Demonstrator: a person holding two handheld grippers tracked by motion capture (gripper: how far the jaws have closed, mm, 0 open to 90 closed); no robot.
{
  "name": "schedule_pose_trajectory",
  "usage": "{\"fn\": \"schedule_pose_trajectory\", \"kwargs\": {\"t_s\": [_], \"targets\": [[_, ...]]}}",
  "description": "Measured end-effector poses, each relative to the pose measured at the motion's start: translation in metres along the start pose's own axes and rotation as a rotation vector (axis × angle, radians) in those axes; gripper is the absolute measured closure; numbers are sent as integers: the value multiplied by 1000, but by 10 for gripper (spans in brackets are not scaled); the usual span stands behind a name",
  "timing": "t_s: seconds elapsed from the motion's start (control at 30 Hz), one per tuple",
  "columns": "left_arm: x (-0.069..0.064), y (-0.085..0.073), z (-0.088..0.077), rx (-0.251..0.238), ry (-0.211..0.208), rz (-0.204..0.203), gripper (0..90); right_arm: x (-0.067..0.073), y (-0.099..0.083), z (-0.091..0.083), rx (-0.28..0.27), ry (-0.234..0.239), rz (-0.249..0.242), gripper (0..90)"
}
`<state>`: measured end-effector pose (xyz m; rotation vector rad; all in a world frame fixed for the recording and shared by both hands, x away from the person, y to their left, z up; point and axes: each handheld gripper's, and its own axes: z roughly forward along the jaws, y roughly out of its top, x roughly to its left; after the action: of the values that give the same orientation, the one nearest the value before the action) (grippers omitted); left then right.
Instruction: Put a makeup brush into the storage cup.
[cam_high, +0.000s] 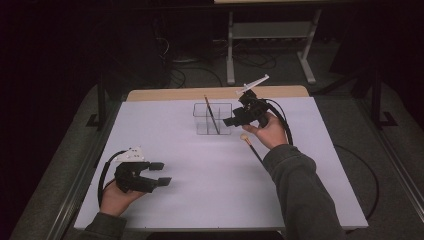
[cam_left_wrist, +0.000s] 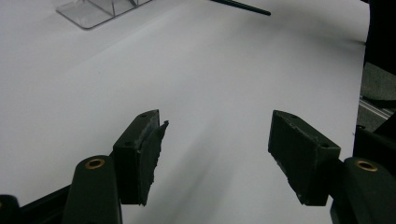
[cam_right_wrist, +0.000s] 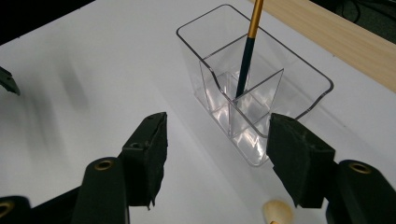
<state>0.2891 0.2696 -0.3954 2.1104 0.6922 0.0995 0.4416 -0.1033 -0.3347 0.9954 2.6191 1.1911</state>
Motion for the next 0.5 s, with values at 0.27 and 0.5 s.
{"fn": "schedule_pose_trajectory", "kwargs": {"t_s": [0.27,0.5], "targets": [[0,2,3,-4,-10,0,337,-1,-12,-13,-27,7,16,341],[-1,3,1,-10,-13,5,332,-6,-25,-20,-15,-2,40,329]]}}
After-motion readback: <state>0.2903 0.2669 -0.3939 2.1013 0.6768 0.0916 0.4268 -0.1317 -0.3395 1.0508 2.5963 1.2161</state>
